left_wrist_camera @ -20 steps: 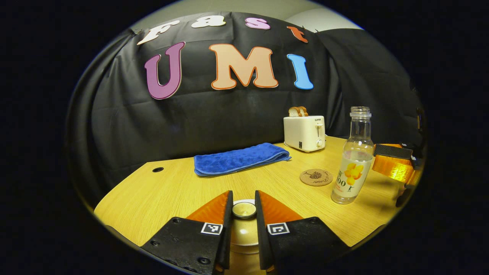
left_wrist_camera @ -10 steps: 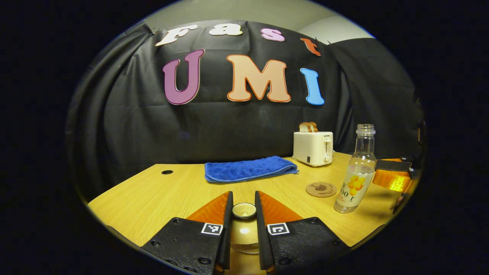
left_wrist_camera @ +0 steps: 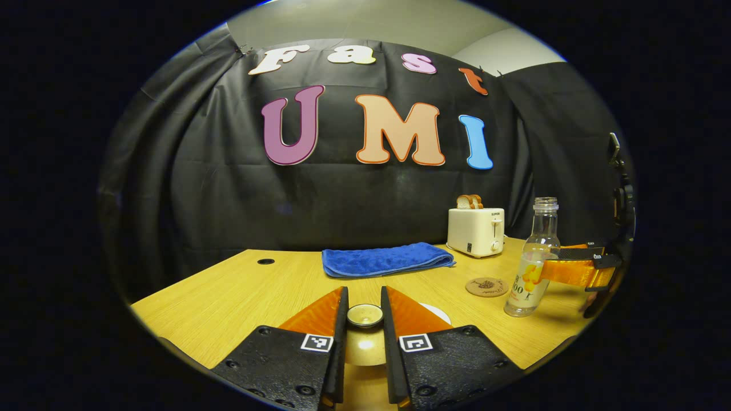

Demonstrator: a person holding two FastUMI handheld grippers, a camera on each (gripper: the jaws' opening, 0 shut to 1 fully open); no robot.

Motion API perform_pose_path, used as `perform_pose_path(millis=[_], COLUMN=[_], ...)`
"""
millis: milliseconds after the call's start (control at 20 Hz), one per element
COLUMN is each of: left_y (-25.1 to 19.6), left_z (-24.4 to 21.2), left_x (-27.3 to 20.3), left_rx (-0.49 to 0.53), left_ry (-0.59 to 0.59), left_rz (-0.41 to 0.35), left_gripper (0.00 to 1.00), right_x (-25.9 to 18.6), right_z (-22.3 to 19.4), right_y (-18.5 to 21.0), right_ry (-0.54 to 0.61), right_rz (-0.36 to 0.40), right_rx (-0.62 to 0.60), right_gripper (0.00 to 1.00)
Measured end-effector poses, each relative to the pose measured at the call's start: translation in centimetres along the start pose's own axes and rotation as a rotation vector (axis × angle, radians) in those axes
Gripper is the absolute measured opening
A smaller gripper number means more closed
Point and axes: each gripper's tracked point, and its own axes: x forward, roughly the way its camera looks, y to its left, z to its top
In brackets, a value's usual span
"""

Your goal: Open the teacup lid with one hand, grasp the water bottle and pour water into the teacup with the other hand; after pouring, place the water bottle on the coaster and then close the teacup lid.

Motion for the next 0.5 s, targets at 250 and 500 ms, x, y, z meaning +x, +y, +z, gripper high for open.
perform_pose_path(millis=[250, 500], left_y=[1.9, 3.8], left_z=[0.1, 0.0], left_x=[-1.0, -1.5], left_rx=[-0.001, -0.001], left_ry=[-0.003, -0.003], left_rz=[0.019, 0.058], left_gripper=[0.27, 0.27], right_x=[1.1, 2.4], right_z=[-0.5, -0.7], right_y=[0.2, 0.3], right_ry=[0.032, 0.052], right_rz=[0.005, -0.004], right_rx=[-0.004, -0.012], right_gripper=[0.91, 0.88])
